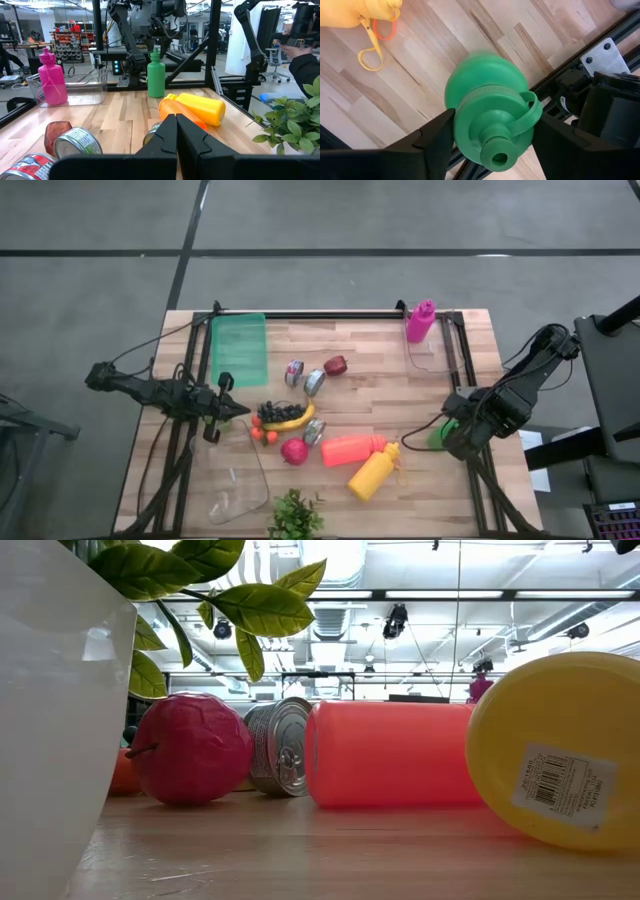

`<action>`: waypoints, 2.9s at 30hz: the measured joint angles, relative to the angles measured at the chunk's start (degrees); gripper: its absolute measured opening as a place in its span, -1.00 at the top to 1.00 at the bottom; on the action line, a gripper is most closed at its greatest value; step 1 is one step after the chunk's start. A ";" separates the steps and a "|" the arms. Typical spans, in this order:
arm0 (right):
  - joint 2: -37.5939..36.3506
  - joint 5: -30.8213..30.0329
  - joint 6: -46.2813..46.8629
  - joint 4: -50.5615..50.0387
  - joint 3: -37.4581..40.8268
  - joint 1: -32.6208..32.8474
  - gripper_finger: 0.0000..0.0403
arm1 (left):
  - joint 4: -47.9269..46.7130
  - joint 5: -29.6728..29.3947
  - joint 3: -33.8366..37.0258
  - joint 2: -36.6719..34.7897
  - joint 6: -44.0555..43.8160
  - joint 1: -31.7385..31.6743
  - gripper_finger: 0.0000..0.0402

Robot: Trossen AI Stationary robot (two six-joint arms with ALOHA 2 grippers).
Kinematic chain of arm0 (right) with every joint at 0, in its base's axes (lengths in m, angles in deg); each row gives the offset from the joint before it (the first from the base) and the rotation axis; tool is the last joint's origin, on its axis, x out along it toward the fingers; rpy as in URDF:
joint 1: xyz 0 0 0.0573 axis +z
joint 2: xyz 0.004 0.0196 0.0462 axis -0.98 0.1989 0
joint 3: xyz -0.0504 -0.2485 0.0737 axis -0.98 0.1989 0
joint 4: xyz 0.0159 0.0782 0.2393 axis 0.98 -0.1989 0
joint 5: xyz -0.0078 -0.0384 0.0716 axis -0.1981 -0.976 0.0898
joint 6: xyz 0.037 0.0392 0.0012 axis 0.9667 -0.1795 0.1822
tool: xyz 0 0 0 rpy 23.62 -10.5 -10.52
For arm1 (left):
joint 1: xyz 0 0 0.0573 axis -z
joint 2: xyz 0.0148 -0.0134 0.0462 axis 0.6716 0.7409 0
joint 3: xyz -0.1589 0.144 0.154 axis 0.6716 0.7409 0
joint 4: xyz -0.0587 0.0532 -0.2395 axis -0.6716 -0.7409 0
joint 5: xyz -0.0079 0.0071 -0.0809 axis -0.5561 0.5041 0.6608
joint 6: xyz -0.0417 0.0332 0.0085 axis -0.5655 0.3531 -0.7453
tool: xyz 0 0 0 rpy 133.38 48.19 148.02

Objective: Pick & Place Food Item
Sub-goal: Put the green tumbler bottle into the top right transparent bin

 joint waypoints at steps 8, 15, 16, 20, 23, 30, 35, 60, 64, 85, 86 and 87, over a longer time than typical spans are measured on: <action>-0.02 0.00 -0.01 -0.04 0.00 0.00 -0.04 | 0.01 0.00 0.00 -0.02 0.00 0.01 1.00; -0.02 0.00 0.00 0.00 0.00 0.00 -0.12 | -0.01 0.01 0.00 -0.02 0.00 0.00 1.00; -0.02 0.00 0.00 0.01 0.00 0.00 -0.12 | -0.01 0.00 0.01 -0.02 0.00 0.00 1.00; -0.02 0.00 -0.01 -0.01 0.00 0.00 -0.09 | 0.01 0.01 0.01 0.00 0.00 0.01 1.00; -0.04 0.00 -0.01 -0.04 0.00 0.01 -0.05 | -0.01 0.00 0.01 0.00 0.00 0.01 1.00; -0.04 0.00 0.00 -0.04 0.00 0.00 -0.05 | 0.00 0.00 0.01 -0.01 0.00 0.01 1.00; -0.04 0.00 0.00 -0.04 0.00 0.00 -0.05 | 0.01 0.00 0.01 -0.01 0.00 0.00 1.00; -2.33 -7.45 9.61 -2.07 -7.26 -0.20 -0.06 | -0.01 -0.01 0.00 -0.02 0.00 0.01 1.00; -2.51 -11.55 11.25 -2.05 -8.43 -2.41 -0.06 | 0.01 0.01 0.02 -0.02 0.00 0.02 1.00; -5.57 -43.33 -1.43 -2.07 -17.54 -15.11 -0.05 | 0.01 0.01 0.00 -0.02 0.00 0.02 1.00; -5.95 -46.20 -2.25 -2.07 -17.58 -15.48 -0.05 | -0.01 -0.01 0.00 -0.02 0.00 0.00 1.00; -6.26 -49.07 -3.27 -2.08 -17.62 -15.73 -0.05 | 0.00 0.00 0.00 -0.01 0.00 0.02 1.00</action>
